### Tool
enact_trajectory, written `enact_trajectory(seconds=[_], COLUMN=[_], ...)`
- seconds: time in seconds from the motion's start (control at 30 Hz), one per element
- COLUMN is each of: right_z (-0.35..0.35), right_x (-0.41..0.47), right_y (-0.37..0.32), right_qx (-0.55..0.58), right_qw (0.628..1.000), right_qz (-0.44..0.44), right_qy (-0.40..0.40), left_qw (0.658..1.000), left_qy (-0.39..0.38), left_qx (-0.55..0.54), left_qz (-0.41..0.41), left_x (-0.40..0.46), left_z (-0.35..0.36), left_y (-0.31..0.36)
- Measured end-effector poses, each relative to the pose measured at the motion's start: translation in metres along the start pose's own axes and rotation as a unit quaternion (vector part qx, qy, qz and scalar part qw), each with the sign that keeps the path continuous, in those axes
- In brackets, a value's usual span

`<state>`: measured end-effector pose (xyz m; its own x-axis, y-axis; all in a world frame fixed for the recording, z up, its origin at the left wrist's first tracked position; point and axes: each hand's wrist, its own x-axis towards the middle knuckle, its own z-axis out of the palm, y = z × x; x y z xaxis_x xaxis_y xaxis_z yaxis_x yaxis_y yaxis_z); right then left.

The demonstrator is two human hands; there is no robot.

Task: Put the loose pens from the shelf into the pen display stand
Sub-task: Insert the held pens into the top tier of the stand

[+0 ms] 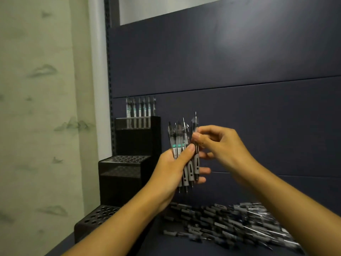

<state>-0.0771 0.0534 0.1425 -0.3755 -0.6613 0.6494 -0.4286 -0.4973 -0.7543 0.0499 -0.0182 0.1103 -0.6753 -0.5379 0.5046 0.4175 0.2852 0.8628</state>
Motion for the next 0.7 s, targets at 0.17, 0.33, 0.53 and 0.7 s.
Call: enact_trajectory(seconds=[0.17,0.33,0.53,0.7], right_z=[0.056,0.116,0.171,0.202], right_x=[0.033,0.068,0.098,0.126], right_y=[-0.014,-0.017,-0.025,-0.025], right_qx=[-0.022,-0.07,-0.056,-0.092], right_qw=[0.999,0.996,0.996,0.993], right_qz=[-0.034,-0.05,-0.05,-0.06], right_qy=[0.001,0.03,0.043,0.049], left_qw=[1.0,0.998,0.998,0.997], left_qy=[0.004,0.001,0.038,0.061], left_qx=[0.016,0.034,0.001,-0.035], left_qz=[0.019,0.045,0.057,0.035], left_x=[0.018,0.034,0.053,0.064], left_z=[-0.064,-0.137,-0.212,-0.253], left_y=[0.025,0.034,0.039,0.032])
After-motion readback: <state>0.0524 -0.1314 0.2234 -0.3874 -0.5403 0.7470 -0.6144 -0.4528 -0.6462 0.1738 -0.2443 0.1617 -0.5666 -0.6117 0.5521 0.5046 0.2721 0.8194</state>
